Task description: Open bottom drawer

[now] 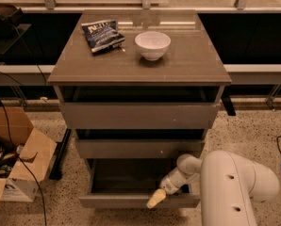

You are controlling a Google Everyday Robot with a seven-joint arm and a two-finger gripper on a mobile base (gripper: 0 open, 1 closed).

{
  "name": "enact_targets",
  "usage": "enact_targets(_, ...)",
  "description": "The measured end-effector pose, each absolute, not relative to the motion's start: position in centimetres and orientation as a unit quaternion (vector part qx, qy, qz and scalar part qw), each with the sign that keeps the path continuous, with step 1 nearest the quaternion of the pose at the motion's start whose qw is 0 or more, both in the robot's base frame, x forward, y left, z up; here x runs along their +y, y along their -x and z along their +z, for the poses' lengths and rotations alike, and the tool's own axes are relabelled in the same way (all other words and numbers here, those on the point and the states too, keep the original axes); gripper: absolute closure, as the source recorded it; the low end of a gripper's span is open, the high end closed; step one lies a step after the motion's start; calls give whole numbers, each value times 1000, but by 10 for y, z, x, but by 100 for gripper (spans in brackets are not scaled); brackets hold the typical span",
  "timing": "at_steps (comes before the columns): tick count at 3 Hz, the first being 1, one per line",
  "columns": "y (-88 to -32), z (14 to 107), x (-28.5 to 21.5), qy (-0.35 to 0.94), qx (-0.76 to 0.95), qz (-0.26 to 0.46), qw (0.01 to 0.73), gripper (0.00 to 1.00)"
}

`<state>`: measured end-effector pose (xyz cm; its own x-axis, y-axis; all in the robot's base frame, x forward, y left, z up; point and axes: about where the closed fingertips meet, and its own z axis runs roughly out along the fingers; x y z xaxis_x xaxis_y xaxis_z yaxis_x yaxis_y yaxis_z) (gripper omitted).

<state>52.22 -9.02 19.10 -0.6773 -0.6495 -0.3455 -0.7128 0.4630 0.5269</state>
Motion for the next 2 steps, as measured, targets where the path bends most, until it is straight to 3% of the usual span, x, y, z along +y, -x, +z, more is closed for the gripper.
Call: enact_targets(2,-483,193,-107,387,851,354,16,68)
